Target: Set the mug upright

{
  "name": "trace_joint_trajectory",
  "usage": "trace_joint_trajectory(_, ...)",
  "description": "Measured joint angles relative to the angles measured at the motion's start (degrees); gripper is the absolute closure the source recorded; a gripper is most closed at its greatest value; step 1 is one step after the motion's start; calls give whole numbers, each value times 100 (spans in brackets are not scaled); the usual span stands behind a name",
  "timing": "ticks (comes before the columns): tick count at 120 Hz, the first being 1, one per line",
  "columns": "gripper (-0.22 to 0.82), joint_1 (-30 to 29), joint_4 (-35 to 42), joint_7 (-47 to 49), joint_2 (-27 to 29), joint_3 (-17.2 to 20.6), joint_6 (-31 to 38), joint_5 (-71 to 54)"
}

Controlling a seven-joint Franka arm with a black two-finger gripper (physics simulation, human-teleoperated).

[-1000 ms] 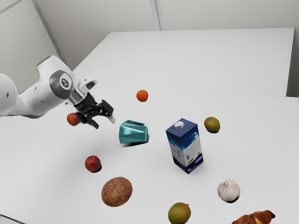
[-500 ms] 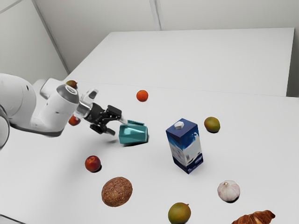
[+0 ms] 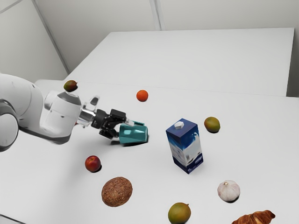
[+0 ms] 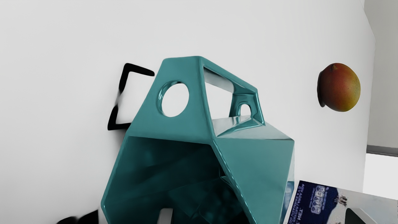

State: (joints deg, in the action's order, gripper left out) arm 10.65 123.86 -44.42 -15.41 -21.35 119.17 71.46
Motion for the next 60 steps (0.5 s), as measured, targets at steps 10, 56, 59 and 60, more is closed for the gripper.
trace_joint_trajectory(10, 8, 11, -9, -110, -6, 0, -23, 30)
trace_joint_trajectory(56, 43, 52, -37, -457, 6, 0, -42, 81)
trace_joint_trajectory(59, 46, 52, -36, -472, 6, 0, -43, 83)
trace_joint_trajectory(60, 47, 52, -36, -477, 6, 0, -43, 83)
